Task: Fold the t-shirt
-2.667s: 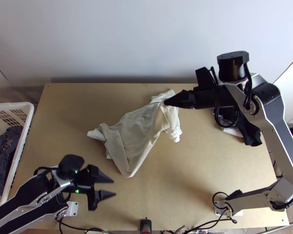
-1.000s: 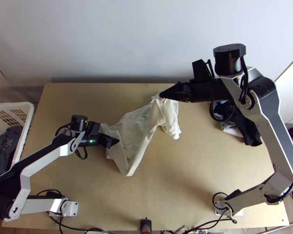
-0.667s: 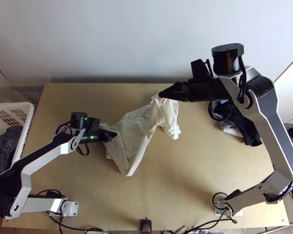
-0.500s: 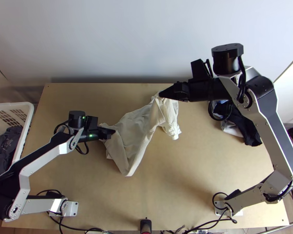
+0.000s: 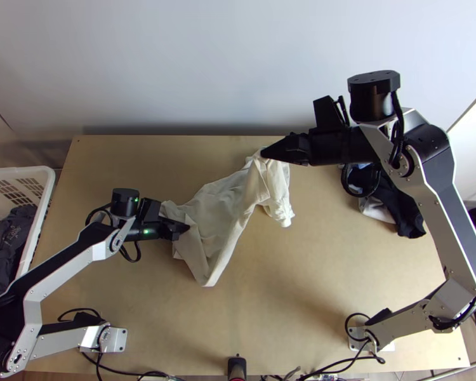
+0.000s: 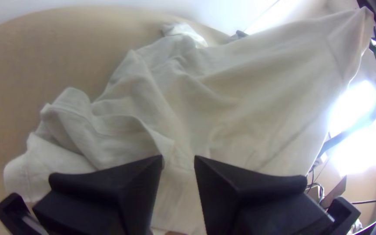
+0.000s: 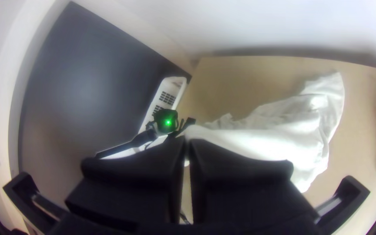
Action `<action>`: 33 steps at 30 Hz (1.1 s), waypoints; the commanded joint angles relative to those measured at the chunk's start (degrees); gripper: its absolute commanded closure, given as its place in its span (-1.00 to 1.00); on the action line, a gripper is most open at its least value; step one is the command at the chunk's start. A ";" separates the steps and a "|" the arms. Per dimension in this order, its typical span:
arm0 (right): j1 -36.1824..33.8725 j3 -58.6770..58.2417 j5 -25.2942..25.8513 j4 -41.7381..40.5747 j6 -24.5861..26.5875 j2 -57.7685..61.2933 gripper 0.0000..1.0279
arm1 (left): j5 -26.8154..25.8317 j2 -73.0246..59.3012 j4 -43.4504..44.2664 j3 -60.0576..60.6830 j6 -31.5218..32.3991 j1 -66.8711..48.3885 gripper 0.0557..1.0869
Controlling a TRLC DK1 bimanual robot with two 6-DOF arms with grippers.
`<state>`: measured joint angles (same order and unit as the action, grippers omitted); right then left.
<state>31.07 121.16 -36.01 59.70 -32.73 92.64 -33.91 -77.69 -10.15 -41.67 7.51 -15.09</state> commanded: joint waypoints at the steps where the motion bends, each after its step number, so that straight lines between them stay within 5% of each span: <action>1: -0.04 -0.05 0.06 0.41 0.12 -0.79 0.95 | -0.19 0.43 -0.39 0.63 -1.79 -0.20 0.04; 21: -0.04 2.67 0.33 0.41 -1.90 -0.53 0.95 | 2.53 -3.34 11.82 1.24 -0.65 4.19 0.03; 33: -0.22 4.70 1.38 0.50 -1.90 0.61 0.95 | 2.18 2.02 6.72 5.11 -4.70 -0.38 0.03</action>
<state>31.00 124.92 -35.38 60.14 -34.50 92.75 -31.70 -78.24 -2.04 -38.35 4.10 -13.50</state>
